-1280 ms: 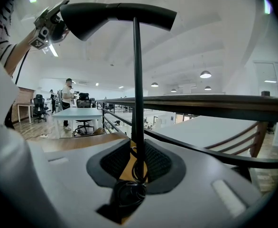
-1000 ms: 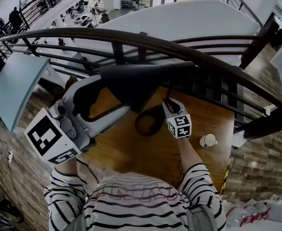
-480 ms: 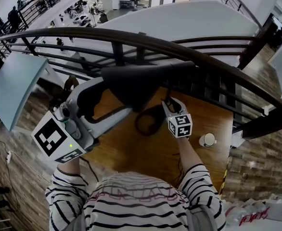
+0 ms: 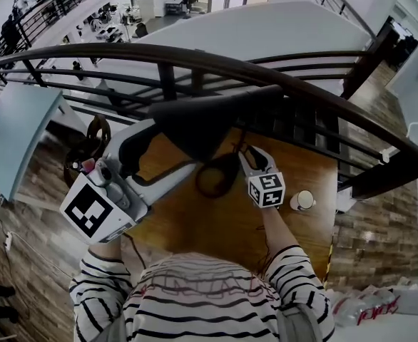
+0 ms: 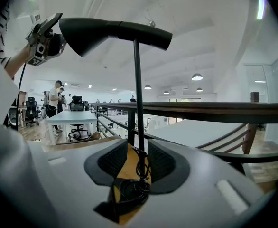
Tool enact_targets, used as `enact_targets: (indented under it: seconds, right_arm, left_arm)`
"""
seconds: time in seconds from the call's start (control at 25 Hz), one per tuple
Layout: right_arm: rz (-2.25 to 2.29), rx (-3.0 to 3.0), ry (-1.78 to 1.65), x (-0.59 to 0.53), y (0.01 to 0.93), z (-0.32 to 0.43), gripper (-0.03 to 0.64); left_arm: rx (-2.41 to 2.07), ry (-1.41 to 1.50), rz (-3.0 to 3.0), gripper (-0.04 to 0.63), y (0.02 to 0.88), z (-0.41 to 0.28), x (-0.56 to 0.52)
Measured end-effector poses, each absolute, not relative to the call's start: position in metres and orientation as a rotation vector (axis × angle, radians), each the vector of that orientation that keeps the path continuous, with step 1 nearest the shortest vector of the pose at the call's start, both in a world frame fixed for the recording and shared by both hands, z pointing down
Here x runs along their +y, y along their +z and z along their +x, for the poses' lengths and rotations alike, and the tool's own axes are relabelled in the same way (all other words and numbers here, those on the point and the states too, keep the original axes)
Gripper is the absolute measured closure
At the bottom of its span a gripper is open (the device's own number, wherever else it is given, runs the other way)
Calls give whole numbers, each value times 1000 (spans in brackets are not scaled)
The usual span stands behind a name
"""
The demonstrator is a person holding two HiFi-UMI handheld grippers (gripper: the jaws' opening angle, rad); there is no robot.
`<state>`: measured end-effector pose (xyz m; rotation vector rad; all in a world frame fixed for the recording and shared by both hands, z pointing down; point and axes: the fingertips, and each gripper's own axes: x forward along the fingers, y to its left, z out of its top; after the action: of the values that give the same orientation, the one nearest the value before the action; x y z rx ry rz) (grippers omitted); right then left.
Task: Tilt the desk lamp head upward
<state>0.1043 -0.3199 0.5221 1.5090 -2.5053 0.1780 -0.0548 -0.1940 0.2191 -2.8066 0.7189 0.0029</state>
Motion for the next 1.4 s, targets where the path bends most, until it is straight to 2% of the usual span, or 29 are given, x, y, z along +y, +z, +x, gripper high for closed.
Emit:
enact_targets:
  seconds: [0.84, 1.12, 1.4]
  right_arm:
    - [1617, -2513, 200, -245, 512, 83, 500]
    - [1698, -2532, 175, -206, 506, 81, 545]
    - [1791, -2549, 142, -178, 489, 72, 606]
  left_arm:
    - [776, 69, -2854, 290, 266, -96, -160]
    - [825, 82, -2911, 294, 312, -104, -150]
    - [878, 53, -2914, 357, 345, -114, -153]
